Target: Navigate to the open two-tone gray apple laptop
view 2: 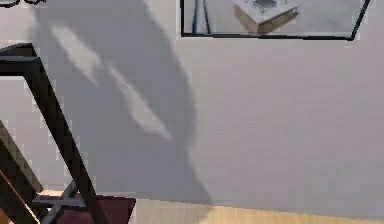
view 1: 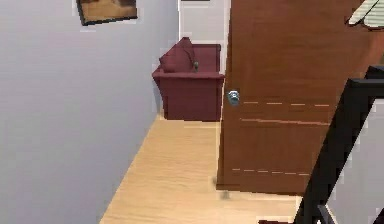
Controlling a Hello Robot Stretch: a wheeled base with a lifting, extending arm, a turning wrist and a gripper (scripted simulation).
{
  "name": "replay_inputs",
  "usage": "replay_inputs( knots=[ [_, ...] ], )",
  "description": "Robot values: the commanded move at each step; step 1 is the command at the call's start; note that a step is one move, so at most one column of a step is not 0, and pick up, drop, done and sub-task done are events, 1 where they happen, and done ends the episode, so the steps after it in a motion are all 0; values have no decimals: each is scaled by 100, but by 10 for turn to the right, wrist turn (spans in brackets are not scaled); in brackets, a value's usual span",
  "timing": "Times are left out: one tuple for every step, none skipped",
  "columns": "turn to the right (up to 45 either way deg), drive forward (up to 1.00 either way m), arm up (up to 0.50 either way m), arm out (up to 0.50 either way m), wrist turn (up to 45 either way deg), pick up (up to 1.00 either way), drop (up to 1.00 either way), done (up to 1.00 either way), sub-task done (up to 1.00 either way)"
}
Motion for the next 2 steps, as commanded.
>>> replay_inputs(
  knots=[
    [-30,0,0,0,0,0,0,0,0],
    [0,100,0,0,0,0,0,0,0]
  ],
)
